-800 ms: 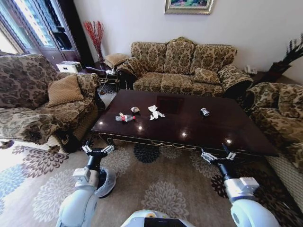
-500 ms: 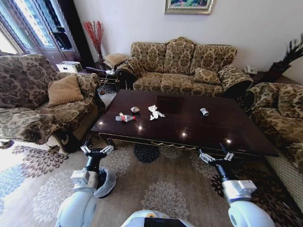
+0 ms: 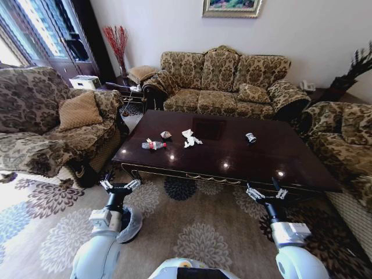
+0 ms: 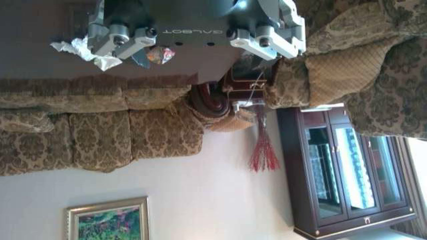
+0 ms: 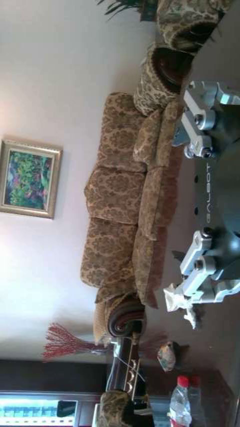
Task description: Move to the front of the table and place the trash on the table into the trash bin.
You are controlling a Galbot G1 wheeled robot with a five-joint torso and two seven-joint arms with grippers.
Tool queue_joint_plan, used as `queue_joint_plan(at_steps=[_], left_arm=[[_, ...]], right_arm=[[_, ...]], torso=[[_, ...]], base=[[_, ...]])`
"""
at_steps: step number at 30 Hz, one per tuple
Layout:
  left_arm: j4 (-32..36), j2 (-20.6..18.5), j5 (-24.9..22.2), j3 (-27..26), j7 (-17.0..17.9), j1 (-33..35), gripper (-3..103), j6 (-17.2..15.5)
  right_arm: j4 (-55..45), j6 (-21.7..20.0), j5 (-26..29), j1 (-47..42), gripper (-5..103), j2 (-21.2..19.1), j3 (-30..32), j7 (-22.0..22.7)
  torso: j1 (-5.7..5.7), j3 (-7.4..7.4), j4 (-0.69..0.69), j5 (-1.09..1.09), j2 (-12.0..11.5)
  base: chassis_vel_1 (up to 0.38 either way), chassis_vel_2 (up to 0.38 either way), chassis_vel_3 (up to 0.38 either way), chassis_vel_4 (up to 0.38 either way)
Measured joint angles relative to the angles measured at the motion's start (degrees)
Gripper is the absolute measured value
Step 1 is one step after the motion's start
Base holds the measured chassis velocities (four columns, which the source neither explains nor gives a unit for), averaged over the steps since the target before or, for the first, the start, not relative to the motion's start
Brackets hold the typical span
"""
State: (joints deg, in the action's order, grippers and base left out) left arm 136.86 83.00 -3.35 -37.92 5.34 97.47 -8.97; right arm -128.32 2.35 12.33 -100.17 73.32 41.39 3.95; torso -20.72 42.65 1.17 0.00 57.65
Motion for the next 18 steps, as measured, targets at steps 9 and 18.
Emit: queue_joint_plan(at_steps=[9,18], left_arm=[[-1.00,-0.29,-0.29,0.10,-0.26,-0.38,100,-0.16],[-2.08,-0.58,-0.67,0.46,-0.63,-1.30,100,-0.27]], right_arm=[[-0.17,-0.34,-1.48,0.35,100,0.30,0.15,-1.49],[0.53,-0.31,-2.19,0.80,100,0.36,-0.12,-1.69]], torso=[[0.00,0.00,0.00,0.00,0.00],[0.00,0.00,0.00,0.01,0.00]], base=[[0.000,0.000,0.000,0.000],[0.042,0.037,-0.049,-0.039]])
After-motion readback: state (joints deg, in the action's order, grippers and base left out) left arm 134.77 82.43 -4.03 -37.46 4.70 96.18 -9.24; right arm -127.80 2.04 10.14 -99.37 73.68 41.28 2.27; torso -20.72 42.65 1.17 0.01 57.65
